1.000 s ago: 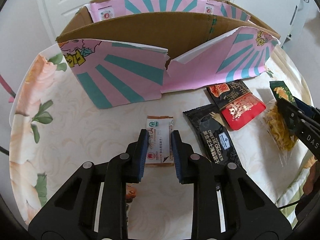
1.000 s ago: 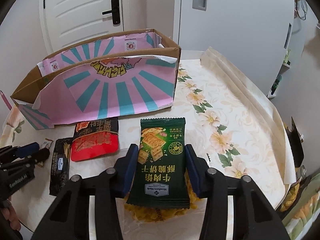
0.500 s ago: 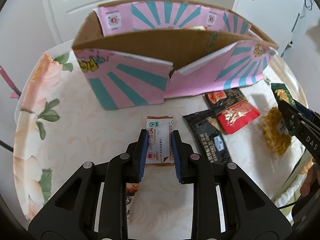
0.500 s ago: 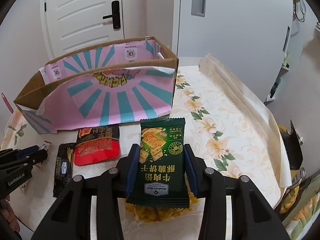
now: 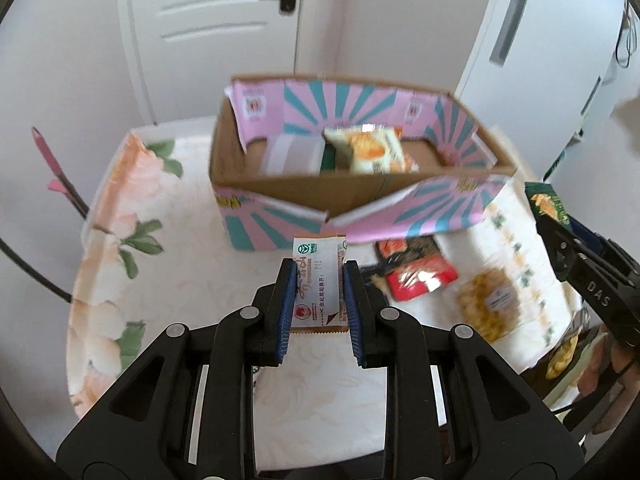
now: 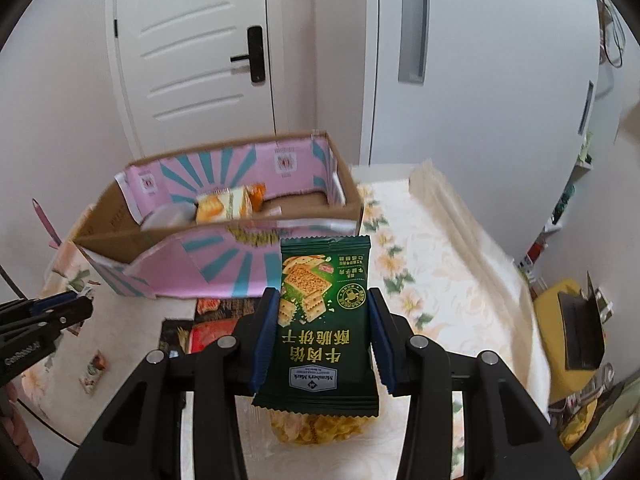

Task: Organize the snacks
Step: 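Carry both held snacks over the striped box and open both tools inside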

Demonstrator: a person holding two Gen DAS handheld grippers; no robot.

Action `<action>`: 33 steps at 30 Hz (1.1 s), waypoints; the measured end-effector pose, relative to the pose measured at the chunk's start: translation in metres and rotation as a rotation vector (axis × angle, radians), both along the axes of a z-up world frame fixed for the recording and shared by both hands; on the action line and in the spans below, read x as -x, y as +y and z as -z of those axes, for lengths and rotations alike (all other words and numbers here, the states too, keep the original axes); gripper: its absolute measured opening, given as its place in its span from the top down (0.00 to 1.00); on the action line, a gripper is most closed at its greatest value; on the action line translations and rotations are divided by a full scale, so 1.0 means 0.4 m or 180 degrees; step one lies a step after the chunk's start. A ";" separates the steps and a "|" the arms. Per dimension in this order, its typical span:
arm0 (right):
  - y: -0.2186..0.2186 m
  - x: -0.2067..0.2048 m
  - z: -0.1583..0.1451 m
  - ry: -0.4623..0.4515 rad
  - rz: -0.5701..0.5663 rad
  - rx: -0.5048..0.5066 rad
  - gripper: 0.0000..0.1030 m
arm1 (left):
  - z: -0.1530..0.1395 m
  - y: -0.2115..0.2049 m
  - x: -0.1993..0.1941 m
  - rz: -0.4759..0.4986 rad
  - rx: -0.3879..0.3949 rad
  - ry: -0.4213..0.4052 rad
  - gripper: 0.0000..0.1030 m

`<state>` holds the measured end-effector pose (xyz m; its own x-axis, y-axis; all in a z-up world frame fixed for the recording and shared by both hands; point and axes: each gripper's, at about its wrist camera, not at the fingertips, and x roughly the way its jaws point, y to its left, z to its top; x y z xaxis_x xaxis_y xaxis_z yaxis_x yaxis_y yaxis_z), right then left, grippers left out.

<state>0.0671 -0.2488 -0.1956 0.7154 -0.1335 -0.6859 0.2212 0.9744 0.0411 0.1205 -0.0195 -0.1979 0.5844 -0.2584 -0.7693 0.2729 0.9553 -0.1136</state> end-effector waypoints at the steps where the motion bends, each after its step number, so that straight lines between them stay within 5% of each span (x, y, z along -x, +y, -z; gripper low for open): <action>1: -0.006 -0.001 -0.016 -0.0028 -0.0027 -0.0010 0.61 | -0.027 -0.001 0.006 -0.0029 0.0012 -0.0059 0.80; 10: -0.058 -0.039 -0.139 -0.0266 -0.0263 -0.0121 0.61 | -0.177 -0.025 -0.029 -0.0235 0.0039 -0.0393 0.80; 16: -0.060 -0.078 -0.170 -0.0347 -0.0454 -0.0188 0.61 | -0.211 -0.055 -0.100 -0.0207 0.0073 -0.0442 0.80; 33: -0.036 -0.259 -0.156 -0.0141 -0.0321 -0.0276 0.61 | -0.061 -0.113 -0.395 0.0198 -0.0129 0.0142 0.80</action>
